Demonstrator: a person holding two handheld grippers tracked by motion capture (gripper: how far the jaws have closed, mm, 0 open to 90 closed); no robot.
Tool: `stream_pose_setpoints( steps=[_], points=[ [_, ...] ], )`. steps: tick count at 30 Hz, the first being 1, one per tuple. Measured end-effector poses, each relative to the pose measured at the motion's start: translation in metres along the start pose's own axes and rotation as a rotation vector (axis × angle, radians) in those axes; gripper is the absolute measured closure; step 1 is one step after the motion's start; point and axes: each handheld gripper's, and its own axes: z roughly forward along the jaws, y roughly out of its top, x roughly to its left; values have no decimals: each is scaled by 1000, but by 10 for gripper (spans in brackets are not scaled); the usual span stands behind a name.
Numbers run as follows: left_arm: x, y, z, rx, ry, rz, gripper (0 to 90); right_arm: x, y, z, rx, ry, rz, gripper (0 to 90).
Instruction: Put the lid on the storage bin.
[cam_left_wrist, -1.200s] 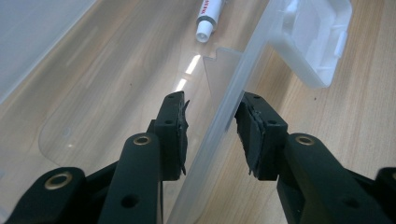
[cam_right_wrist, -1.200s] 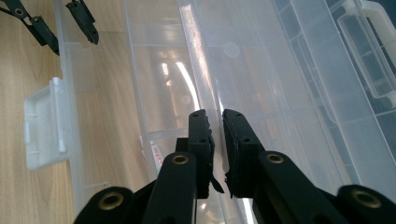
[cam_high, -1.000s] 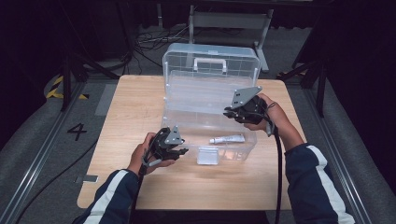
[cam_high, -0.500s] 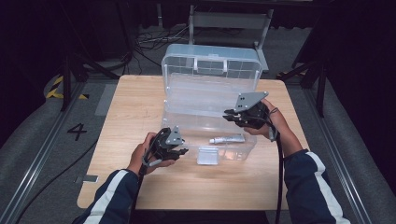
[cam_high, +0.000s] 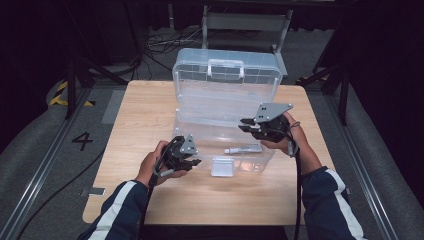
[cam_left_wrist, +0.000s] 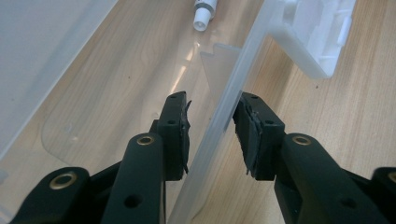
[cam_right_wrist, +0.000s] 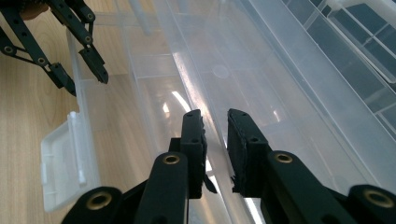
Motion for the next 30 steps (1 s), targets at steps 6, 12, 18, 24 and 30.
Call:
stream_pose_setpoints(
  steps=[6,12,18,24,30],
  points=[
    [-1,3,-8,-24,2,21,709,1,-5,0,-37,-4,27,763],
    [0,1,-14,-44,5,18,674,2,-7,-1,-54,-11,35,760],
    [1,0,-39,-102,43,12,620,3,-9,-2,-58,-19,44,748],
    [6,-6,-59,-165,84,-20,602,1,-14,-4,-49,-21,61,730],
    [17,-12,-70,-201,125,-67,631,2,-15,-5,-50,-25,62,729]
  ],
)
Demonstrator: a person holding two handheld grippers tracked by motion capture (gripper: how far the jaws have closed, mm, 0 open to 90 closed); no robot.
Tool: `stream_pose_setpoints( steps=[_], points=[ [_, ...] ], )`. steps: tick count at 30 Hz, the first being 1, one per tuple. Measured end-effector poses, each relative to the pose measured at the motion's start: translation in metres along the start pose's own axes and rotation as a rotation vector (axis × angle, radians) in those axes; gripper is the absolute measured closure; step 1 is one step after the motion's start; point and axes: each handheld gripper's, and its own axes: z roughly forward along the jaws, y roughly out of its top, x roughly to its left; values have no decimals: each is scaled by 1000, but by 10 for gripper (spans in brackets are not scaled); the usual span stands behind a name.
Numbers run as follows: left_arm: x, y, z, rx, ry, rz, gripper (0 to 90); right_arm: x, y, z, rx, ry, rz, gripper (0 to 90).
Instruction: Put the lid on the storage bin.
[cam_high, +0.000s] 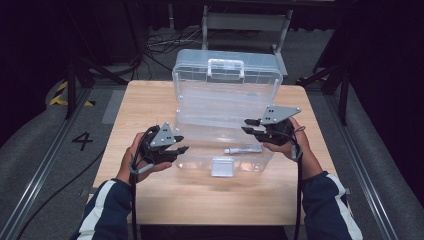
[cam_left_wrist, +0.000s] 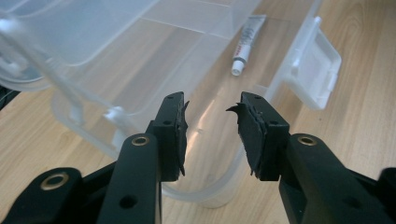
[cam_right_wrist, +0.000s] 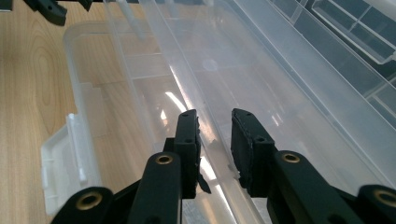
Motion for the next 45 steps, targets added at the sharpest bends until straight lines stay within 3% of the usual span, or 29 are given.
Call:
stream_pose_setpoints(
  steps=[8,13,17,24,35,45],
  points=[
    [19,-5,-18,-91,20,-70,756,0,-1,-1,5,-3,7,722],
    [37,2,-23,-152,71,-111,809,0,-1,-1,2,2,15,723],
    [51,11,-20,-192,95,-108,822,0,-1,-1,7,2,16,723],
    [67,24,-13,-184,128,-121,897,2,-1,-2,14,5,12,723],
    [94,55,-3,-197,202,-148,899,2,-2,-2,15,12,8,723],
    [108,67,14,-188,225,-184,898,3,-2,-2,24,18,3,724]
  ],
)
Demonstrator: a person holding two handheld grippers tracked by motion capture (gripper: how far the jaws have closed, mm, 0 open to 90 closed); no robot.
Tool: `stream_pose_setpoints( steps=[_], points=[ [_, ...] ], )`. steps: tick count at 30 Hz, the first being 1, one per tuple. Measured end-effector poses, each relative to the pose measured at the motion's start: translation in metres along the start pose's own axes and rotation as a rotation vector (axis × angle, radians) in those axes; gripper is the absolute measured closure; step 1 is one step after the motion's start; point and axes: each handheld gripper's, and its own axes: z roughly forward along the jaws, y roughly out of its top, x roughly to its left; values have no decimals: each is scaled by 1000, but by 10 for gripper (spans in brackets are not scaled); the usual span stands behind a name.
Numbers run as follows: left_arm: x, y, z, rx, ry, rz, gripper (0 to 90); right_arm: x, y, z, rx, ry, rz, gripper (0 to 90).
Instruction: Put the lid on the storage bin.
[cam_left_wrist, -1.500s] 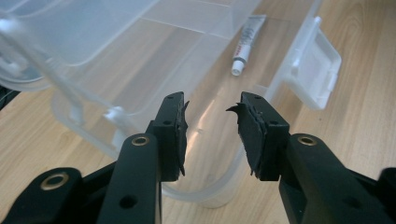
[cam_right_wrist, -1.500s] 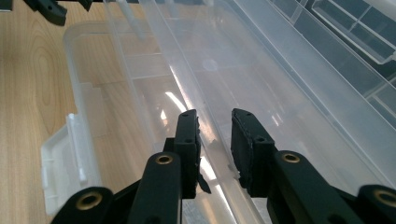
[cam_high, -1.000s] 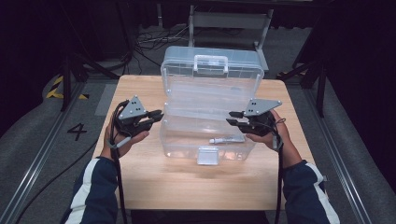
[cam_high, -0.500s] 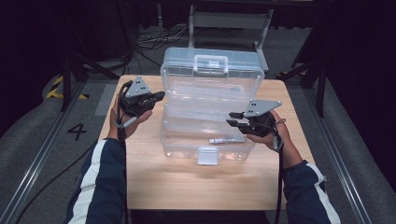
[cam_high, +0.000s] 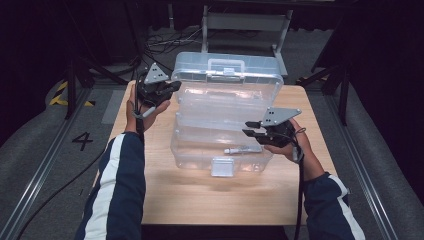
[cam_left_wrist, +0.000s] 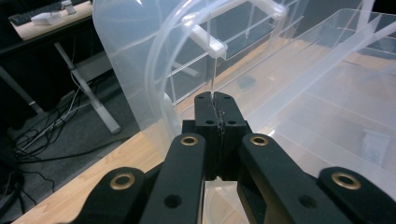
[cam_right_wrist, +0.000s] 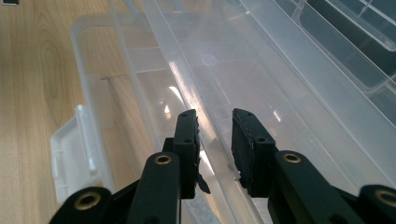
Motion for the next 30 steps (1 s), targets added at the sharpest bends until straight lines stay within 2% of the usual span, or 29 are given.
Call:
stream_pose_setpoints(
  steps=[4,5,9,11,23,30],
  points=[
    [2,2,2,-7,2,-17,898,0,0,0,7,4,-4,724],
    [3,2,3,-8,-8,-22,898,1,0,-1,10,3,-8,724],
    [2,3,2,-17,-3,-19,895,1,0,-1,18,0,-13,724],
    [1,3,0,-23,-15,-27,894,2,0,-1,21,-1,-17,724],
    [-7,3,-3,-11,-29,20,887,4,-1,-5,55,19,-21,744],
    [-10,0,-6,-3,-31,32,881,5,-1,-11,54,8,-25,752]
  ],
)
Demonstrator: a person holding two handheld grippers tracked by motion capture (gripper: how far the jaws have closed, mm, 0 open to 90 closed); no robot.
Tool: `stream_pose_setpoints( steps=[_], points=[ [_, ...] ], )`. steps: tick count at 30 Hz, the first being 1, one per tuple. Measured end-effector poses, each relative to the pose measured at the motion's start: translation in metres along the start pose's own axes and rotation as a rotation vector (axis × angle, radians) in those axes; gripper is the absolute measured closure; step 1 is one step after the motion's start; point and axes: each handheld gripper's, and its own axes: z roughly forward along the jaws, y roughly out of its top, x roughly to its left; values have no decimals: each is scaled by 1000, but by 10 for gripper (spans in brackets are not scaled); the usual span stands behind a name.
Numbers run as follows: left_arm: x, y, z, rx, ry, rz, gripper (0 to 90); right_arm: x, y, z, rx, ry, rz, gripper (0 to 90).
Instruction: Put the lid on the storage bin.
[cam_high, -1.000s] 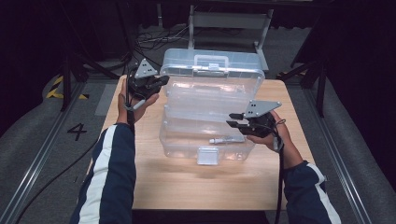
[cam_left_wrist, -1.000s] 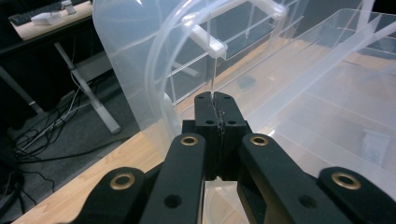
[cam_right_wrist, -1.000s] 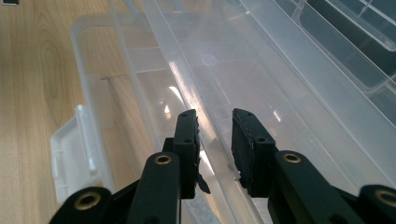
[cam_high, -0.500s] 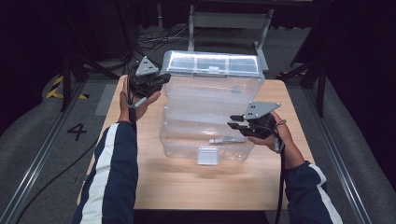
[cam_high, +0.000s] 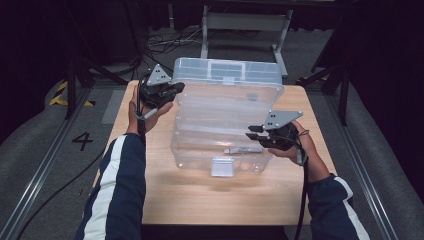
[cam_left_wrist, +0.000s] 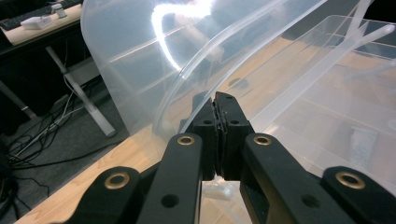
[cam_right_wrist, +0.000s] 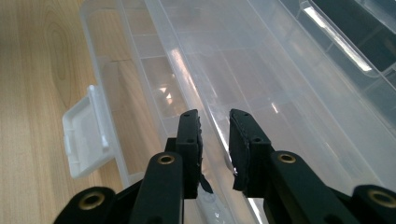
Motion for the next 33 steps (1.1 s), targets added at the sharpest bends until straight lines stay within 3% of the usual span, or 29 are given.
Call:
stream_pose_setpoints(
  steps=[8,33],
  points=[
    [-2,-5,-5,-7,-22,7,895,-1,-6,-8,7,-8,6,762],
    [-3,-5,-10,24,-22,41,893,-3,-15,-21,8,-44,4,774]
  ],
)
